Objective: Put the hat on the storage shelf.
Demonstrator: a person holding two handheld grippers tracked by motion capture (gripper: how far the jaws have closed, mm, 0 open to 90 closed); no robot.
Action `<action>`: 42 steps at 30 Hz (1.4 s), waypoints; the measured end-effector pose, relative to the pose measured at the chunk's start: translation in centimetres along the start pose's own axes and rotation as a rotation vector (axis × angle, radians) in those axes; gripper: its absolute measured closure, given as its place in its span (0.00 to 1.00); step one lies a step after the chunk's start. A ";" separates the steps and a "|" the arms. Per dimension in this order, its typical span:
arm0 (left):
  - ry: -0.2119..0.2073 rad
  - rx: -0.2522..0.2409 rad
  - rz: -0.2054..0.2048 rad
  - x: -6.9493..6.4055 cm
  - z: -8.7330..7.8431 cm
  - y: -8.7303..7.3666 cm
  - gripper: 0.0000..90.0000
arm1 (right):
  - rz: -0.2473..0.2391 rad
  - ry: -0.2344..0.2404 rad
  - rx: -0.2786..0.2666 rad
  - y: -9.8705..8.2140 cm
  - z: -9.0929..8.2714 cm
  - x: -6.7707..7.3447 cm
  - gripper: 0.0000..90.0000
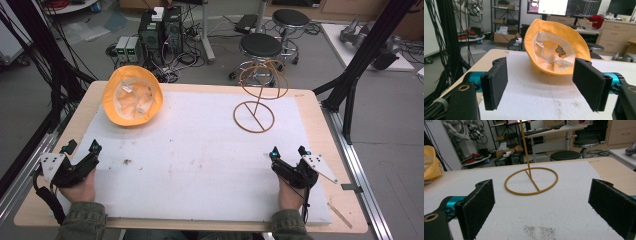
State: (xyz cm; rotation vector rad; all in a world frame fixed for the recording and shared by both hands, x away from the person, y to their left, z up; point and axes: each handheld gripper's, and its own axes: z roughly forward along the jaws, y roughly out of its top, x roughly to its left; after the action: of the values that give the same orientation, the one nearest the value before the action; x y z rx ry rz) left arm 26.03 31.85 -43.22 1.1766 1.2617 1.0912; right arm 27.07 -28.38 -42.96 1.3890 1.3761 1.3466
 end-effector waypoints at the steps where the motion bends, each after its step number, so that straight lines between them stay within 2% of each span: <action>1: -0.003 -0.001 -0.001 0.0 0.0 0.0 0.32 | 0.000 0.000 0.000 0.0 0.0 0.0 0.06; 8: -0.017 -0.006 0.005 -0.2 0.1 0.1 0.33 | 0.000 0.004 0.006 0.0 0.1 0.0 0.06; 11: -0.024 -0.004 0.023 -0.4 0.3 0.2 0.32 | -0.005 0.004 0.007 -0.1 0.3 0.0 0.06; 15: -0.037 -0.021 0.091 -1.5 0.2 0.8 0.32 | 0.000 0.010 0.007 -0.1 0.3 -0.1 0.06; 17: -0.057 -0.031 0.126 -2.2 0.3 1.4 0.32 | 0.000 0.016 0.010 -0.1 0.4 -0.1 0.06; 18: -0.068 -0.026 0.153 -2.6 0.5 1.7 0.31 | 0.004 0.013 0.013 -0.1 0.5 -0.1 0.06; 20: -0.091 -0.002 0.172 -3.1 1.3 2.3 0.31 | 0.001 0.015 0.008 -0.1 0.5 -0.2 0.06; 25: -0.107 0.054 0.137 -3.4 3.0 3.5 0.27 | -0.001 0.022 0.013 -0.1 0.5 -0.1 0.06; 33: -0.118 0.087 0.156 -3.3 5.2 5.2 0.27 | -0.002 0.034 0.017 -0.1 0.5 0.0 0.06; 36: -0.112 0.098 0.130 -2.9 6.3 5.7 0.27 | -0.005 0.035 0.018 -0.1 0.5 0.0 0.06; 42: -0.095 0.146 0.131 -2.1 8.2 6.8 0.27 | 0.002 0.032 0.013 -0.1 0.4 -0.1 0.06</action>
State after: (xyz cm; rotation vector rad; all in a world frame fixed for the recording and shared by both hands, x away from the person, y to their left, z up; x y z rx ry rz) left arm 34.44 30.19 -36.53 1.4213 1.2202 1.0382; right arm 27.42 -28.44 -43.09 1.3840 1.4067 1.3687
